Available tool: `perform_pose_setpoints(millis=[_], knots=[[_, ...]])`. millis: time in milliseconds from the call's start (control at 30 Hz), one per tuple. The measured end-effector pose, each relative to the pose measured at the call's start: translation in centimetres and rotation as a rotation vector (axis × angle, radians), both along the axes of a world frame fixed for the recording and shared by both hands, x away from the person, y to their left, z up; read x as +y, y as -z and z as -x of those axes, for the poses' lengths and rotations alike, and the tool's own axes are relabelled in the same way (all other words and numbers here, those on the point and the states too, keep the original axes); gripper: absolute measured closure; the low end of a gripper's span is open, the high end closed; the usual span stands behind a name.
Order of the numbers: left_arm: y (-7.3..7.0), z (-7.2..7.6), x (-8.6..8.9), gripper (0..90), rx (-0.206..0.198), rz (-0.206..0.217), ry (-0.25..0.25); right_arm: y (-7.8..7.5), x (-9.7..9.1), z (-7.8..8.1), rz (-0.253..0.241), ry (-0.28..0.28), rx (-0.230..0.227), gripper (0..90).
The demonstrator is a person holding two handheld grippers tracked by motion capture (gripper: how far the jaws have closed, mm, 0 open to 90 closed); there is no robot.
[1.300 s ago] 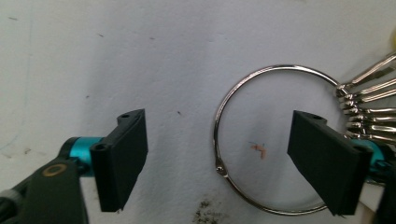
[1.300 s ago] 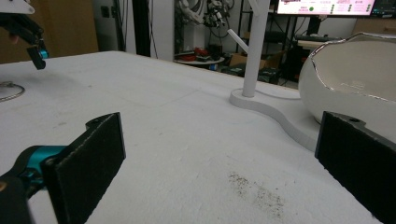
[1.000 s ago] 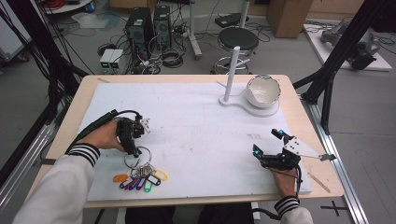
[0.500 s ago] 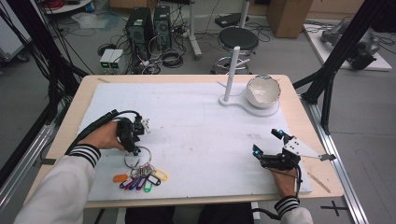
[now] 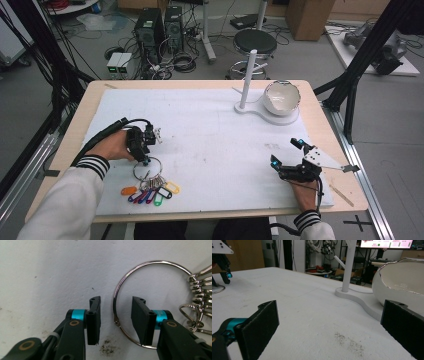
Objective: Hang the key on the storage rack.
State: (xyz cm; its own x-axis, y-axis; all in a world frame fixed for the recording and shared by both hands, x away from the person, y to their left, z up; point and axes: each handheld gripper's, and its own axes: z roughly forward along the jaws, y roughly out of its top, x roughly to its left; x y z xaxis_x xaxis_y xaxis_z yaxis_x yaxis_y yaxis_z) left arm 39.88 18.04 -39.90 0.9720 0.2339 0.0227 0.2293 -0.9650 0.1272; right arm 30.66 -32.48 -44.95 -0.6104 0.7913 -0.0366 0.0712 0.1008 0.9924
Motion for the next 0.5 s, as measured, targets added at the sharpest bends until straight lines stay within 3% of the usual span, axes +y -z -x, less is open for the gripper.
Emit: perform_pose_setpoints(millis=[500], knots=[[0.00,0.22,-0.01,72.9,-0.010,-0.021,0.013,0.00,0.00,0.00,0.000,0.000,0.001,1.2]])
